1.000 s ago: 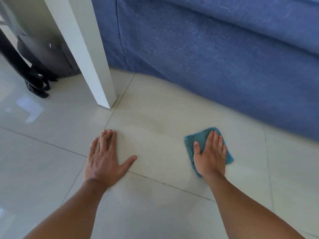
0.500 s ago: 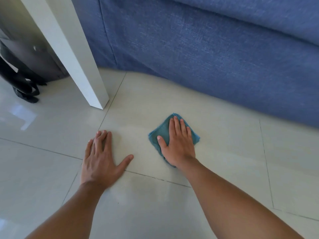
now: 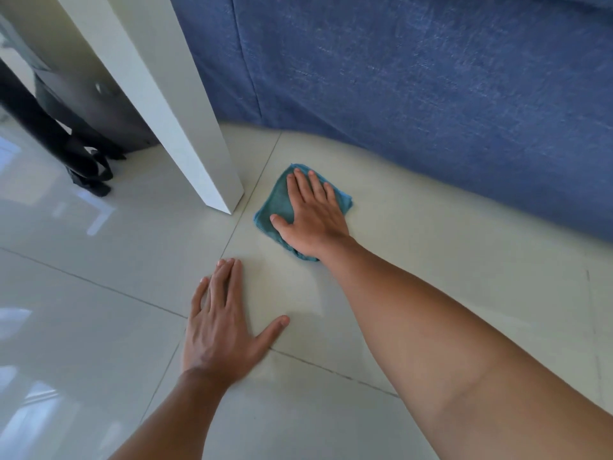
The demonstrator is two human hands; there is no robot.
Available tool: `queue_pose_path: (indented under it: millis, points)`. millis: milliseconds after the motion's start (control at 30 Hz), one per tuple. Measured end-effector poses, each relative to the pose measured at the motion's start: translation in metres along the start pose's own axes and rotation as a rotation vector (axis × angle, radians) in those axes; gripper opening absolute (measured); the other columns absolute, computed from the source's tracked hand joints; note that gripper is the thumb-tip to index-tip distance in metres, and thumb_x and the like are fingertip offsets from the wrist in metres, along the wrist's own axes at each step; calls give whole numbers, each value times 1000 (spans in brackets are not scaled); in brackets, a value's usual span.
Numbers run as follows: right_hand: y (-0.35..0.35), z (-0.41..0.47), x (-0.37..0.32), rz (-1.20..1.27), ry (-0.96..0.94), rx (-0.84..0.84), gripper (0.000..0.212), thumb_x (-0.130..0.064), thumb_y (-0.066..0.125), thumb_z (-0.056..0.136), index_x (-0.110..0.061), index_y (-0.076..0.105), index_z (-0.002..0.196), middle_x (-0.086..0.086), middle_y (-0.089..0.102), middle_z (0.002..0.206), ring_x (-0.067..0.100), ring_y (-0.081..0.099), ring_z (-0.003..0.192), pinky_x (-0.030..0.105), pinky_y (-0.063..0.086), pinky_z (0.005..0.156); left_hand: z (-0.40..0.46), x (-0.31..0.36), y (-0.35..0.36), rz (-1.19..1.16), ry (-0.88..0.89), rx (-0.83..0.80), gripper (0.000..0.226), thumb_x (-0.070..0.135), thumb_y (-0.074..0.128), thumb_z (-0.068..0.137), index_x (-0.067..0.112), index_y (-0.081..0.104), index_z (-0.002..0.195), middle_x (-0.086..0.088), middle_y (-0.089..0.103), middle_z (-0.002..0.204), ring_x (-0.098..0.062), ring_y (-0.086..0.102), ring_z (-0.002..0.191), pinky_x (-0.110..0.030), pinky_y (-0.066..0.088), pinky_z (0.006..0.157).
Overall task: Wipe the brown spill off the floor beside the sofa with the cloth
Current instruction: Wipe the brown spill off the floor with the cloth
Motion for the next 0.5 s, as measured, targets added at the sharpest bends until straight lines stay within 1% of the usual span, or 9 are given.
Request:
queue_pose_path:
  millis: [200, 333, 500]
  points:
    - [6, 12, -11, -23, -89, 17, 84, -61, 34, 99, -18, 5, 165, -1, -3, 174, 19, -10, 159, 42, -7, 128, 1, 0, -3, -12, -13, -3, 110, 82, 47, 79, 5, 27, 155, -9, 29, 159, -20, 14, 154, -37, 3, 125]
    - [7, 3, -15, -26, -220, -13, 85, -62, 37, 98, -19, 7, 165, -2, -1, 174, 19, -9, 159, 42, -6, 128, 1, -1, -4, 4, -24, -1, 112, 85, 45, 78, 5, 27, 155, -9, 29, 159, -19, 16, 153, -37, 5, 125]
    - [13, -16, -16, -32, -352, -55, 86, -61, 38, 96, -22, 7, 165, -4, -1, 174, 16, -9, 159, 41, -4, 128, 0, -1, -5, -3, -10, -5, 118, 90, 42, 74, 8, 26, 156, -8, 28, 159, -19, 16, 153, -42, 11, 125]
Point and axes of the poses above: each hand's wrist, its own z-axis towards the middle knuckle, its own y-axis out of the palm, x = y × z, the point moved 2 cm from there along z, towards the middle knuckle
